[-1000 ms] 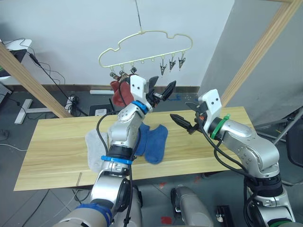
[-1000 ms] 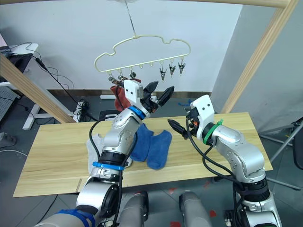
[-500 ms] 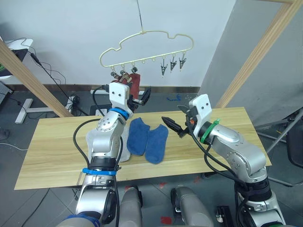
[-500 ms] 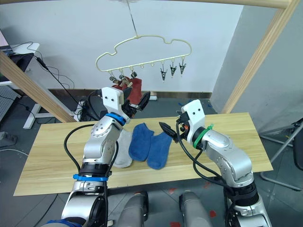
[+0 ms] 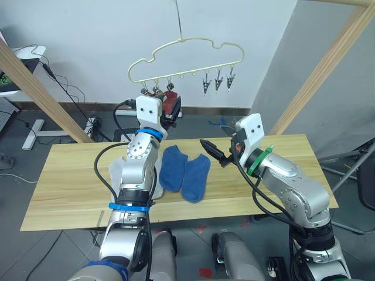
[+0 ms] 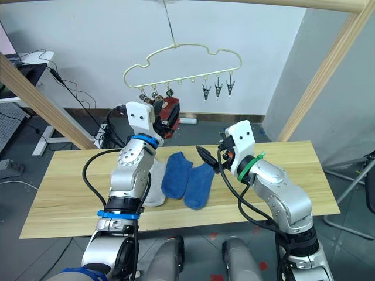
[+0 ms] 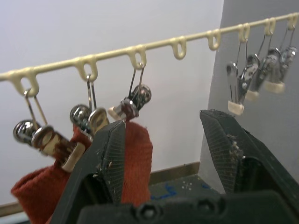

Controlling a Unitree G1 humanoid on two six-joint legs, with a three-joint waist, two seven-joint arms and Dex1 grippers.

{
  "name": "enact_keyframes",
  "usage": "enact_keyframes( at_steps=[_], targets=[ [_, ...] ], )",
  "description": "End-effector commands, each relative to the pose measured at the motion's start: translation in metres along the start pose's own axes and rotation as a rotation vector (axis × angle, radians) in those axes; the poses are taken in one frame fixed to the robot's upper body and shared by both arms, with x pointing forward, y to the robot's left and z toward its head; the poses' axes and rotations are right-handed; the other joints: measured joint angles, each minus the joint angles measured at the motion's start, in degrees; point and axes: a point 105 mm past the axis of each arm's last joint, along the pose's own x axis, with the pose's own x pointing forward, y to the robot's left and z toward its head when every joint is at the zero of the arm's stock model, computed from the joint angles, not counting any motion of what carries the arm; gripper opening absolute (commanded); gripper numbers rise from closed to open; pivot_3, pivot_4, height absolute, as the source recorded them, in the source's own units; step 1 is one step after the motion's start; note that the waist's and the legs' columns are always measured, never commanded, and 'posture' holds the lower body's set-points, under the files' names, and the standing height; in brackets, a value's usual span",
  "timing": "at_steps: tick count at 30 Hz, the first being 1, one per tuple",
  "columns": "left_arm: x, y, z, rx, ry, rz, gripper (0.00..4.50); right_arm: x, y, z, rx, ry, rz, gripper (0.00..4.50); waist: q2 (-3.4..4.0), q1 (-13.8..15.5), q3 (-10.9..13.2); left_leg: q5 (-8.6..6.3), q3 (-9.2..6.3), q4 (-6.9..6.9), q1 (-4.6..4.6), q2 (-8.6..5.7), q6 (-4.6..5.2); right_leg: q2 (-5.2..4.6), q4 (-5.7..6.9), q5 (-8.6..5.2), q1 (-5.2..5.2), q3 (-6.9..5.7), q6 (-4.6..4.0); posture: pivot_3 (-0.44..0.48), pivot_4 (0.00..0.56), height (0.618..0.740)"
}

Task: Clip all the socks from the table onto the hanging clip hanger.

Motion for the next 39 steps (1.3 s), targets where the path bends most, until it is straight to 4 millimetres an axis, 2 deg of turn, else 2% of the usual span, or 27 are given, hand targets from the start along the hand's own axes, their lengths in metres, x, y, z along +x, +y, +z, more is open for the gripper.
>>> enact_keyframes(
  at_steps=[1,11,15,19,27,32,35,39],
  targets=[
    [0.009,-0.002,0.014,0.015,-0.067,0.002,2.8,-0.006,0.006,0.019,-0.029,-0.071,0.006,4.5,-0.01,0.0,0.01,0.0,-0.01,0.0,-0.01,0.01,0.0,0.01,0.0,0.0,-0.01,-0.02,0.0,-0.142,0.267,0.74],
    [0.024,-0.001,0.014,0.017,-0.09,-0.004,2.8,-0.01,0.007,0.022,-0.02,-0.061,-0.021,4.5,-0.01,-0.11,0.01,0.0,0.01,-0.04,-0.01,0.01,0.0,0.01,-0.03,-0.02,-0.02,-0.01,0.03,-0.159,0.272,0.74],
    [0.03,-0.011,0.01,-0.025,-0.079,-0.055,2.8,-0.011,0.008,0.023,-0.01,-0.06,-0.027,4.5,-0.01,-0.1,0.02,0.0,0.0,-0.07,-0.03,0.01,0.0,0.01,-0.06,-0.02,-0.03,-0.02,0.03,-0.159,0.272,0.74],
    [0.033,-0.02,0.011,-0.033,-0.088,-0.098,2.8,-0.011,0.006,0.026,-0.007,-0.067,-0.033,4.5,-0.01,-0.2,0.02,0.0,0.01,-0.09,-0.04,0.0,0.0,0.01,-0.12,-0.02,-0.04,-0.02,0.04,-0.194,0.261,0.74],
    [0.033,-0.018,0.013,-0.032,-0.096,-0.1,2.8,-0.011,0.004,0.024,-0.001,-0.06,-0.035,4.5,-0.01,-1.19,0.02,0.0,0.01,-0.14,-0.05,0.0,0.0,0.01,-0.18,-0.03,-0.04,-0.02,0.04,-0.185,0.264,0.74],
    [0.027,-0.008,0.008,-0.027,-0.072,-0.045,2.8,-0.01,0.004,0.024,0.0,-0.061,-0.034,4.5,-0.01,-1.65,0.02,0.0,0.01,-0.2,-0.05,0.01,0.0,0.01,-0.24,-0.03,-0.04,-0.02,0.04,-0.179,0.265,0.74],
    [0.024,0.007,0.014,-0.029,-0.105,0.057,2.8,-0.01,0.003,0.024,-0.001,-0.061,-0.038,4.5,-0.01,-1.72,0.02,0.0,0.02,-0.24,-0.05,0.01,0.0,0.01,-0.29,-0.03,-0.04,-0.02,0.05,-0.186,0.264,0.74],
    [0.024,0.016,0.018,-0.017,-0.117,0.124,2.8,-0.011,0.002,0.024,-0.001,-0.062,-0.045,4.5,-0.01,-1.72,0.02,0.0,0.01,-0.25,-0.06,0.01,0.0,0.01,-0.31,-0.03,-0.04,-0.02,0.05,-0.188,0.263,0.74]
  ],
)
